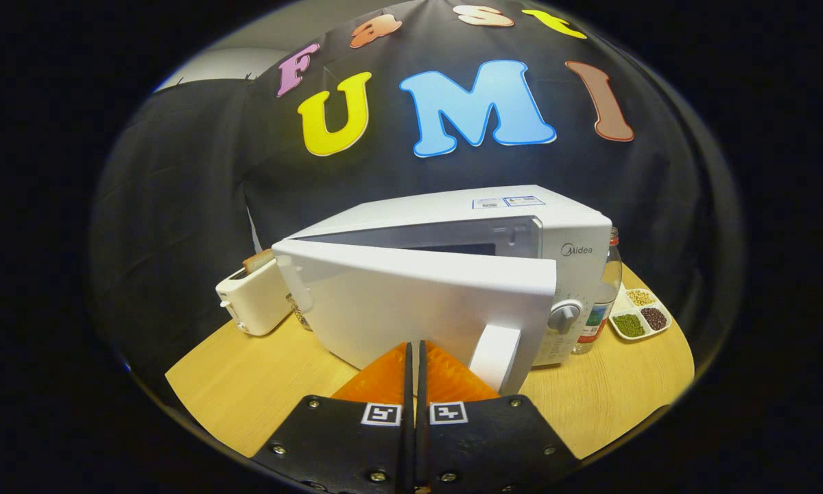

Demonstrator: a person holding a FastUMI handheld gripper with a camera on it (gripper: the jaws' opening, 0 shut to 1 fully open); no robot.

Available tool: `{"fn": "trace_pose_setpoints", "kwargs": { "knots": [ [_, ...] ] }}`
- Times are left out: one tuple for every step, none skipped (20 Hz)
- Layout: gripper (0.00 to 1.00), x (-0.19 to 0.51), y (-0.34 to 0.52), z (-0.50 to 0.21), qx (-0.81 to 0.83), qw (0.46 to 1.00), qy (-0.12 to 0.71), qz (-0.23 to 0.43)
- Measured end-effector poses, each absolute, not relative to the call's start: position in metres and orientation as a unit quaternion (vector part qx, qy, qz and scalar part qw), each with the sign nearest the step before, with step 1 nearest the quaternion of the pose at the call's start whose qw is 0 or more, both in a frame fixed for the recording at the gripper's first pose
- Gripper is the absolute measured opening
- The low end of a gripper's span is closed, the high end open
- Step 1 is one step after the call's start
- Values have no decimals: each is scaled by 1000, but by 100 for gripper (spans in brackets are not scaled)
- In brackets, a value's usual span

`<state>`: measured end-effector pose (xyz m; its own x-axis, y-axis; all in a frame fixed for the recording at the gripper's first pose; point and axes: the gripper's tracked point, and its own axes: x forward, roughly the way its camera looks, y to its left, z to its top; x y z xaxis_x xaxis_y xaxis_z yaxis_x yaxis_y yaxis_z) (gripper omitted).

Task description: Open the microwave, put the food inside, and close the microwave door.

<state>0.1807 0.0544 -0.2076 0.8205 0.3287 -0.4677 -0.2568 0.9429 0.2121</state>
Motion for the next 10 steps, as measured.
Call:
{"fn": "trace_pose_setpoints", "kwargs": {
  "knots": [
    [1,187,52,-209,70,953,256,148],
    [1,193,49,-210,69,954,255,142],
    [1,199,48,-211,71,955,255,136],
    [1,204,45,-212,71,955,256,130],
    [1,210,43,-214,71,957,255,122],
    [1,216,38,-215,72,958,255,114],
    [1,221,36,-217,76,958,255,107],
    [1,226,34,-218,80,958,255,102],
    [1,230,33,-218,86,958,255,100],
    [1,234,36,-218,88,958,255,96]
  ]
}}
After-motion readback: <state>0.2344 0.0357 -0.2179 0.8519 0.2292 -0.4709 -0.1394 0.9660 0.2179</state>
